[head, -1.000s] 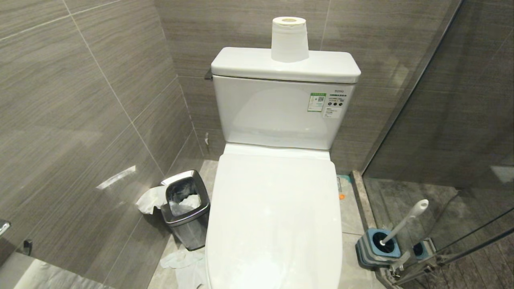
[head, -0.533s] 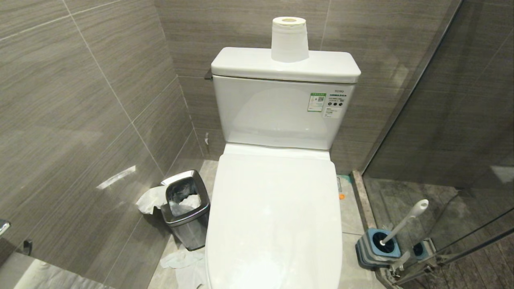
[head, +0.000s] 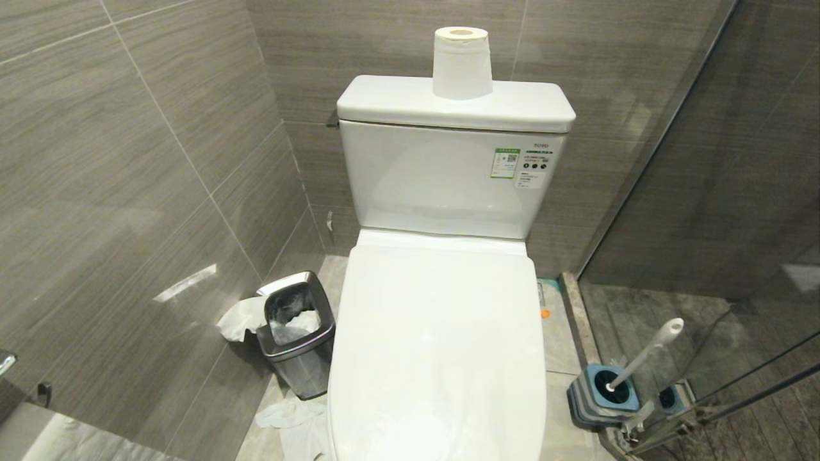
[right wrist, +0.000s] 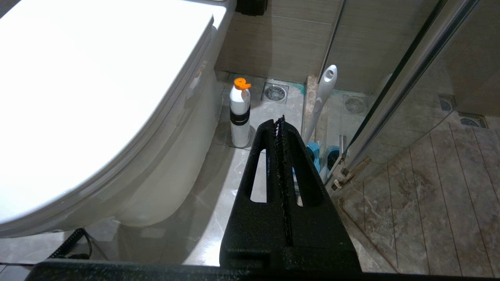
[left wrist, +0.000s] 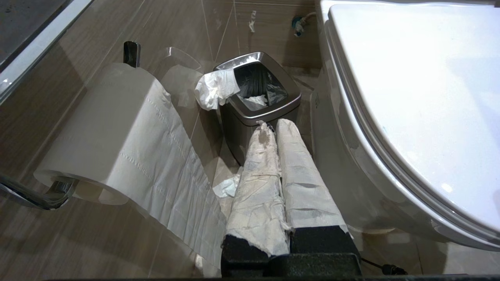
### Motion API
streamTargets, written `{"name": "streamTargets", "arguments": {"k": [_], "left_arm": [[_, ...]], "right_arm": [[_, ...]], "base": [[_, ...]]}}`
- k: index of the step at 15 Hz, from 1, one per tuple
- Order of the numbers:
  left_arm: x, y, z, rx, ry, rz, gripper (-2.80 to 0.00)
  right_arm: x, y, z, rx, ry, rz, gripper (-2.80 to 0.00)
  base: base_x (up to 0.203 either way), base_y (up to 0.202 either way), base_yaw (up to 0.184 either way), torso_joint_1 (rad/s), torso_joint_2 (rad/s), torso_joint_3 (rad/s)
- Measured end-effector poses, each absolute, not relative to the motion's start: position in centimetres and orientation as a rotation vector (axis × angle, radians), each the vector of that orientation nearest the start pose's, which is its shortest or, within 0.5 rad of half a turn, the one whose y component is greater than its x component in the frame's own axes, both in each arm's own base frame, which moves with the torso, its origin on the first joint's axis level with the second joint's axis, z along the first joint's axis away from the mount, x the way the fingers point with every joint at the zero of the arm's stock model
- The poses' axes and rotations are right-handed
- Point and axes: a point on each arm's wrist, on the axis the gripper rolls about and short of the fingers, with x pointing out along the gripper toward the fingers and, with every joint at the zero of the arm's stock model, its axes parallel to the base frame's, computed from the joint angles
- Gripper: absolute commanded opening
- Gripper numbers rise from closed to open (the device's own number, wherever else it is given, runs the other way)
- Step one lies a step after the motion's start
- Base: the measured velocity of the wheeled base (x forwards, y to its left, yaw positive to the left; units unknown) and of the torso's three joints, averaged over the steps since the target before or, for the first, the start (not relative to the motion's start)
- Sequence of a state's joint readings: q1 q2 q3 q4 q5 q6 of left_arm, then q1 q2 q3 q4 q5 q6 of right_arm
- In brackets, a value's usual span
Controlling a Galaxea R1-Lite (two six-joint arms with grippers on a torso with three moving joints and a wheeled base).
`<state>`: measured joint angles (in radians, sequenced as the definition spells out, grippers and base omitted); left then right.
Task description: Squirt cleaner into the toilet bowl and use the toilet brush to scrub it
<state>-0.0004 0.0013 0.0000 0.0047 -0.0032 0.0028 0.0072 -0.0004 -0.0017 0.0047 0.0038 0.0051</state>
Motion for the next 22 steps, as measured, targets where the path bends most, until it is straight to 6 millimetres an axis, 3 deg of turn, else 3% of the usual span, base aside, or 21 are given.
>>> {"name": "streamTargets", "arguments": {"k": [22], "left_arm": [[-2.27,-0.01,7.5,0.003,0.006,-0.003,-2.8]], "right_arm": [[-2.3,-0.03,7.55,0.006,0.003,0.003,-2.8]], "base": [[0.0,0.0,0.0,0.0,0.0,0.0]]}}
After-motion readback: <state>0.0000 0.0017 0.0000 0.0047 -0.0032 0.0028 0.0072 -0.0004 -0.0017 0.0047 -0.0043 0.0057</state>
